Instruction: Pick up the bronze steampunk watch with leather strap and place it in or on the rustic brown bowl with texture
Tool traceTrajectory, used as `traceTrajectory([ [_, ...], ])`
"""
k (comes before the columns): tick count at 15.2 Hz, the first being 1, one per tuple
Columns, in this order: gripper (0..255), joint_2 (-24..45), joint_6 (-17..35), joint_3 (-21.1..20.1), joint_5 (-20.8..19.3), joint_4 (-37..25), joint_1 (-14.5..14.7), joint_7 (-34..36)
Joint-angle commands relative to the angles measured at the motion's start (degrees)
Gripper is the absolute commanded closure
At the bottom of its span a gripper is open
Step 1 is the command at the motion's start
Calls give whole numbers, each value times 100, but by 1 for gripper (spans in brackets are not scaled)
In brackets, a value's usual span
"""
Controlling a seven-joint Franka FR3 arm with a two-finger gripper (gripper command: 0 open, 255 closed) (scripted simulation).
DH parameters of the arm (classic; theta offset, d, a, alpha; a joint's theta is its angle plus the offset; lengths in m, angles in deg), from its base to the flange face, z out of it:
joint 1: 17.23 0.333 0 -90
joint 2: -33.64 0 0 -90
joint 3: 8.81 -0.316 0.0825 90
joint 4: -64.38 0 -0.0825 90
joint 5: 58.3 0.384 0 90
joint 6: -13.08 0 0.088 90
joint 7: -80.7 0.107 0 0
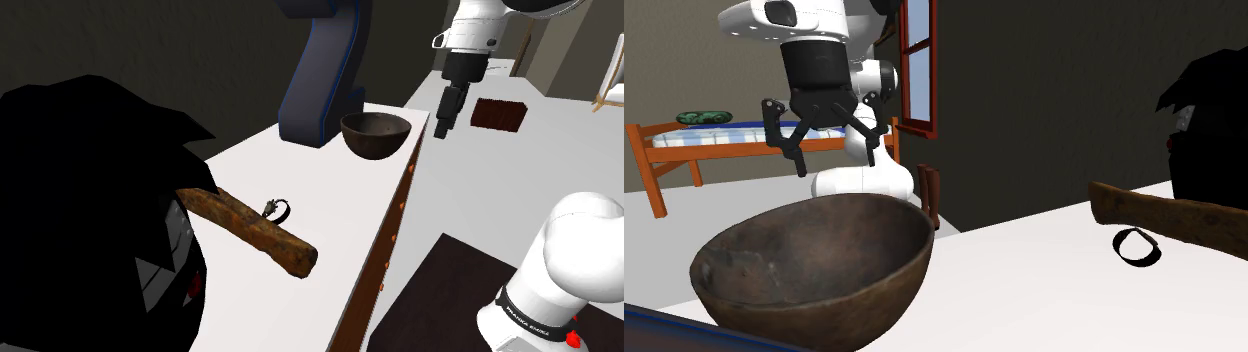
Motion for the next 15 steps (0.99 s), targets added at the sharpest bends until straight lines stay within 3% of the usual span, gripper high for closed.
traceTrajectory([
  [1, 0, 0, 0, 0, 0, 0, 0, 0],
  [15, 0, 1914, 534, -1420, 946, -1123, 553, 1498],
])
